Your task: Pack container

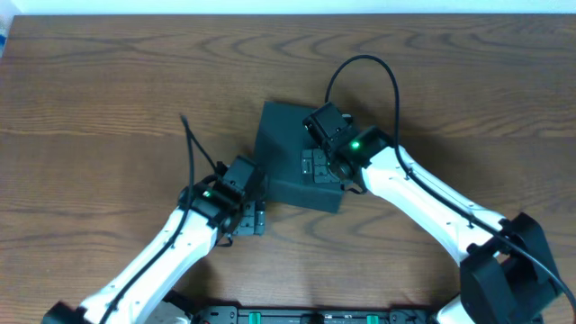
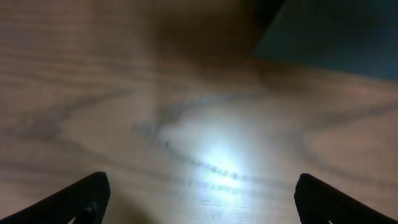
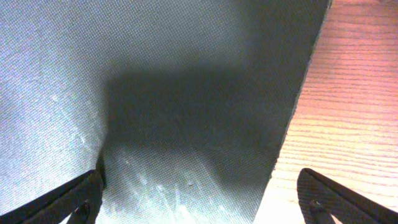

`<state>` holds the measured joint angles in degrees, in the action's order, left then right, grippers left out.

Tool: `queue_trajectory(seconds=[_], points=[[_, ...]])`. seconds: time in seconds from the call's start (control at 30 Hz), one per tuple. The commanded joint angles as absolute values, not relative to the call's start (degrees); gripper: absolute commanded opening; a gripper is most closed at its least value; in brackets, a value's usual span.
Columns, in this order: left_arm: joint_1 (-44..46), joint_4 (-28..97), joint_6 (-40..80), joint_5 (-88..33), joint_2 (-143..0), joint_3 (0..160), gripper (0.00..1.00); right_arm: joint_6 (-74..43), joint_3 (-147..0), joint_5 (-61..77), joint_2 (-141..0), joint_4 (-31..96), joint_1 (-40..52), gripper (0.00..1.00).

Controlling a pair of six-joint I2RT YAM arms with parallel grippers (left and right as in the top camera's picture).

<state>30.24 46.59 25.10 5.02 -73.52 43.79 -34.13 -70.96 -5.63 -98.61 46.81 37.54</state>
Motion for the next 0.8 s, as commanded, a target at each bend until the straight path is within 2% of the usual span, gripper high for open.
queue_trajectory(seconds=[0.0,0.77], points=[[30.4,45.0,25.9,7.5,-75.8,43.6,0.96,-34.0,-67.3,-7.8,-100.9,48.6,37.1,0.99],[30.4,30.3,25.7,9.6,-87.0,43.5,0.96,-34.0,-67.3,-9.0,-100.9,48.8,37.1,0.99]])
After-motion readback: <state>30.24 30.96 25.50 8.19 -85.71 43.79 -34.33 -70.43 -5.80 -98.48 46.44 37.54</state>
